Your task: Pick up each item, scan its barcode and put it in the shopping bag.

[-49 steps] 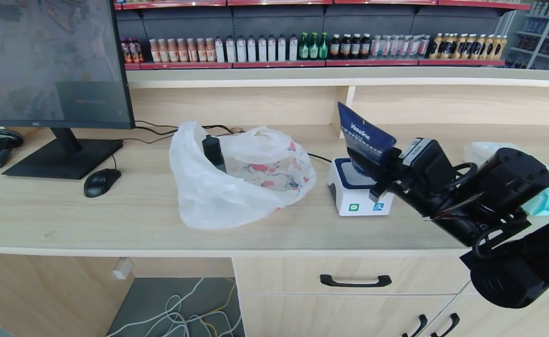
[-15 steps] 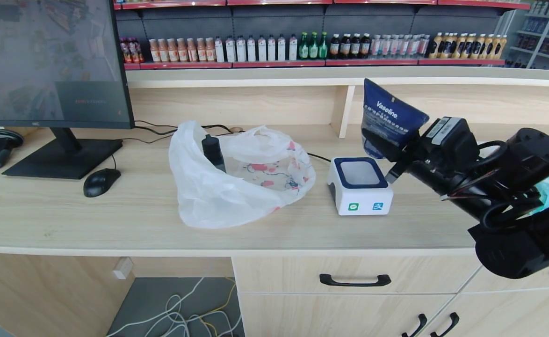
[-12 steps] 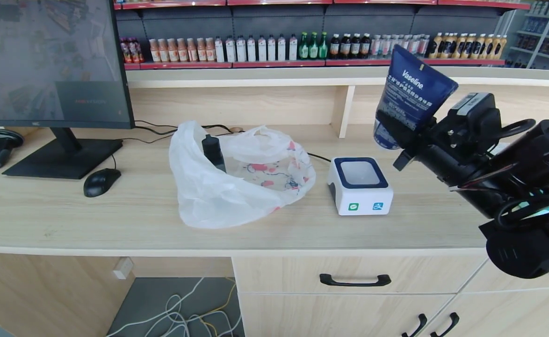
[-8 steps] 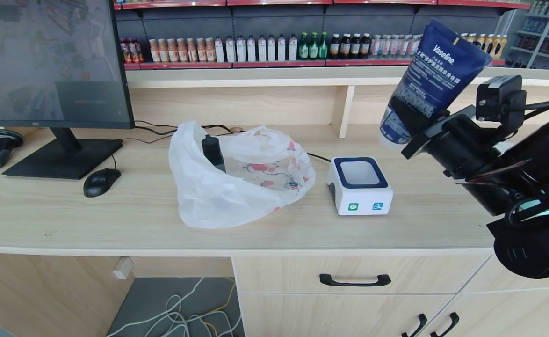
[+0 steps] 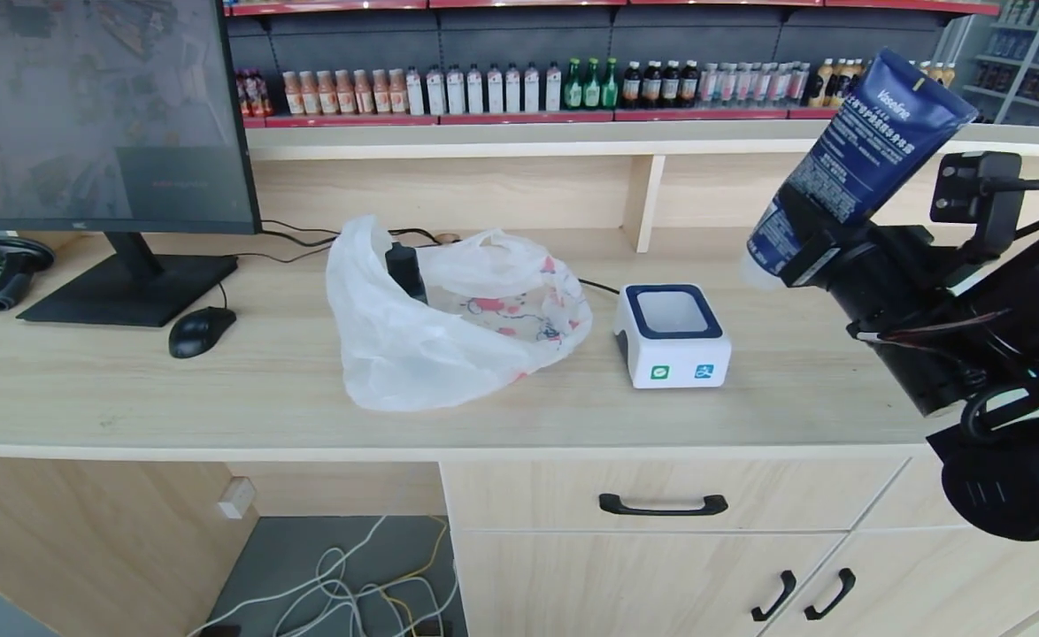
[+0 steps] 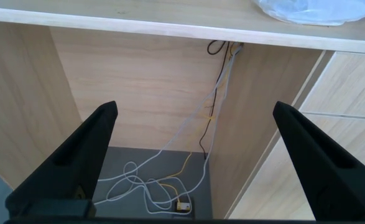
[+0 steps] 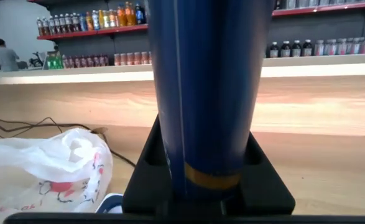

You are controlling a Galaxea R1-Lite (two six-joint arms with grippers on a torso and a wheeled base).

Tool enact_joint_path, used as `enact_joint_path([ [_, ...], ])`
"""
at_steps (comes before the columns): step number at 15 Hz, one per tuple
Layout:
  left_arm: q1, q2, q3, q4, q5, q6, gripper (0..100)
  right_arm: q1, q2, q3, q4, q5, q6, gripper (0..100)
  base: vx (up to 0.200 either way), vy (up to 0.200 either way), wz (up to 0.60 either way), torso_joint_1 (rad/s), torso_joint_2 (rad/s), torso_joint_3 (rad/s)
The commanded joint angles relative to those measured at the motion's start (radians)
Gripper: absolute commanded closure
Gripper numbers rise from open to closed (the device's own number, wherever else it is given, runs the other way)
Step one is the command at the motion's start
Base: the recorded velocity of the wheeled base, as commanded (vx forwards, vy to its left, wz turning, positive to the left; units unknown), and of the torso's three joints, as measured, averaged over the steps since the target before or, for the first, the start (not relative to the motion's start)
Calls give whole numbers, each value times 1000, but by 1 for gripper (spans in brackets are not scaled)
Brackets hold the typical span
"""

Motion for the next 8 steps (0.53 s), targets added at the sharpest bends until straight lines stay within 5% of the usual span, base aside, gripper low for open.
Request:
enact_joint_path([
  [1, -1, 0, 0, -1, -1, -2, 0, 2, -3, 6, -3, 1, 3, 100, 0, 0, 0, 0, 0, 0],
  [3, -1, 0, 0, -2, -1, -2, 0, 2, -1, 6, -3, 1, 3, 100, 0, 0, 0, 0, 0, 0],
  [8, -1, 0, 0, -2, 0, -2, 0, 3, 6, 14, -3, 1, 3, 100, 0, 200, 0, 9, 4, 0],
])
